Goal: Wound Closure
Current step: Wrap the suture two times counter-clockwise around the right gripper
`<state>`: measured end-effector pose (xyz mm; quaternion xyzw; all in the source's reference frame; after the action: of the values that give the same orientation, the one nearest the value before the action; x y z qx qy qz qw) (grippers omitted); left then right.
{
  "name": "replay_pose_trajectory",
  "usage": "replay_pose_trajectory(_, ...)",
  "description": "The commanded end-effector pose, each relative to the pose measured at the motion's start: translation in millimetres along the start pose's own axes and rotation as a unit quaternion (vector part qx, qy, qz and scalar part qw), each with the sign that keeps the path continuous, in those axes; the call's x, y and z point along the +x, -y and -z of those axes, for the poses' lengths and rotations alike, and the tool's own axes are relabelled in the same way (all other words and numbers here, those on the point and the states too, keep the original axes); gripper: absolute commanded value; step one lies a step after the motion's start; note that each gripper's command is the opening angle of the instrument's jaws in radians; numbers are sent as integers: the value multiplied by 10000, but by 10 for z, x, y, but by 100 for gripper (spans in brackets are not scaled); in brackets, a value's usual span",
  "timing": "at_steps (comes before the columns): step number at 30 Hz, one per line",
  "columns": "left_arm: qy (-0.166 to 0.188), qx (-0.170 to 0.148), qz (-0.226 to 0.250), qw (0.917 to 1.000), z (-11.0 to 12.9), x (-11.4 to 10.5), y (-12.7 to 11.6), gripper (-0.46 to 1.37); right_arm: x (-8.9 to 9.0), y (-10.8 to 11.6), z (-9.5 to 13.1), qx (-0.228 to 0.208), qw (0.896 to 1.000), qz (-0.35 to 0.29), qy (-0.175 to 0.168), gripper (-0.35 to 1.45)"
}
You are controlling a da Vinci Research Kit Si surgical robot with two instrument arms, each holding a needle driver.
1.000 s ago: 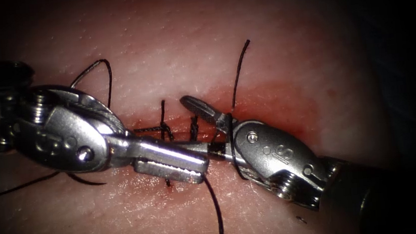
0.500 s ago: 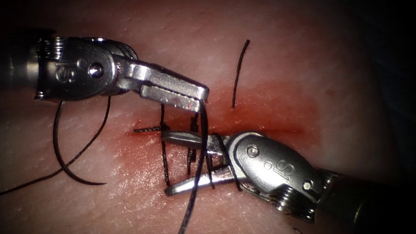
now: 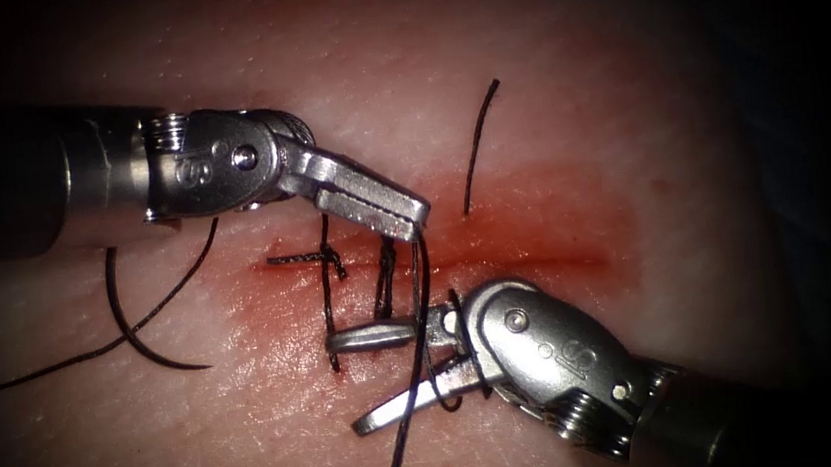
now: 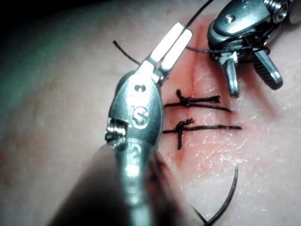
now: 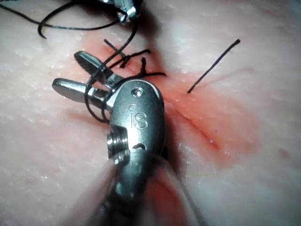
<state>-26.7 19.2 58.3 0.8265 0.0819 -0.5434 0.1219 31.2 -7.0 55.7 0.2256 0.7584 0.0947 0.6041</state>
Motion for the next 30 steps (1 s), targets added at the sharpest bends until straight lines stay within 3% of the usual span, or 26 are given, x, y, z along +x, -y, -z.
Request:
replay_pose_trajectory(1, 12, -58, 0, 10000, 0, -4, -2, -35, 1, 3, -2, 56, 9999, -60, -152, 49)
replay_pose_trajectory(5, -3, -113, 44, 9999, 3, -9, -6, -35, 5, 4, 0, 105, 9991, -122, -401, 51)
replay_pose_trajectory(9, -14, -191, 87, 9998, 8, -11, -12, -35, 15, 3, 5, -2, 9975, -177, -679, 66)
replay_pose_trajectory(20, -34, -311, 149, 9994, 10, -7, -27, -35, 39, -8, 24, -1060, 9850, -365, -1313, 57)
replay_pose_trajectory(27, -62, -417, 193, 9989, 3, -10, -41, -35, 45, -15, 33, -1170, 9828, -415, -1366, 51)
replay_pose_trajectory(30, -66, -439, 202, 9988, 0, -10, -47, -35, 44, -18, 36, -1217, 9818, -440, -1392, 68)
